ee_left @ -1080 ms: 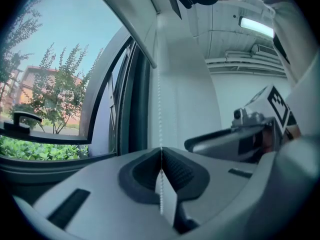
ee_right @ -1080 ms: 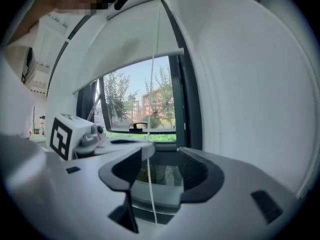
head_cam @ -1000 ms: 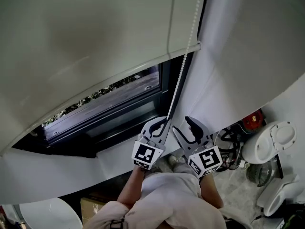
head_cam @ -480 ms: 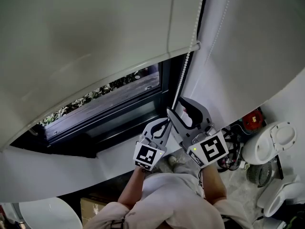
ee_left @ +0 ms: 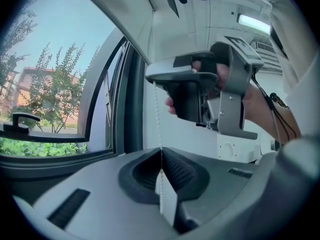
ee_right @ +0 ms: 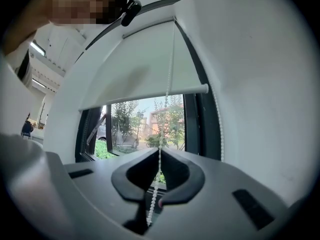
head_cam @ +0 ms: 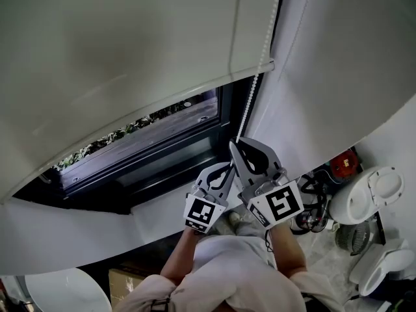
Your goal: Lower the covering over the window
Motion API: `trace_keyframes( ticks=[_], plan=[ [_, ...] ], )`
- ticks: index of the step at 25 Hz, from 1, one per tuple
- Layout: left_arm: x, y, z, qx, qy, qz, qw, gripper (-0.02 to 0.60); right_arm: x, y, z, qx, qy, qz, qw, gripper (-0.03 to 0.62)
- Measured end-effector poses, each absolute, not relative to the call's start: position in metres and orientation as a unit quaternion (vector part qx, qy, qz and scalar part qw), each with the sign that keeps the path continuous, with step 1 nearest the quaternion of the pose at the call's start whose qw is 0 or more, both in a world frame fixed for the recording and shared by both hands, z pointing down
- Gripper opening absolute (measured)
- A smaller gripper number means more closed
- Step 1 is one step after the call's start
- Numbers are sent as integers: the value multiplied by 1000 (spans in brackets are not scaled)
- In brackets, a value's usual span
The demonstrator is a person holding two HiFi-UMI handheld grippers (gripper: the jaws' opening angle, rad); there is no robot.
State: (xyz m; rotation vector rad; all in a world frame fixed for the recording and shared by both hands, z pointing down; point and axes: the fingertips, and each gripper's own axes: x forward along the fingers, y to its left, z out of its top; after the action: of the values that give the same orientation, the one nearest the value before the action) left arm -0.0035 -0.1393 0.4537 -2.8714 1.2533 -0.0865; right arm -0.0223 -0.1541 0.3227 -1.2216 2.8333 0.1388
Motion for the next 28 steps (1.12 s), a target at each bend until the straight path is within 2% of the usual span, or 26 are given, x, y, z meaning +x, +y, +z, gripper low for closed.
trace_keyframes(
  ticks=[28],
  plan=[
    [-9, -125, 614, -909, 388, -121, -87, 17, -25, -148, 486, -394, 913, -73, -74, 2]
  ],
)
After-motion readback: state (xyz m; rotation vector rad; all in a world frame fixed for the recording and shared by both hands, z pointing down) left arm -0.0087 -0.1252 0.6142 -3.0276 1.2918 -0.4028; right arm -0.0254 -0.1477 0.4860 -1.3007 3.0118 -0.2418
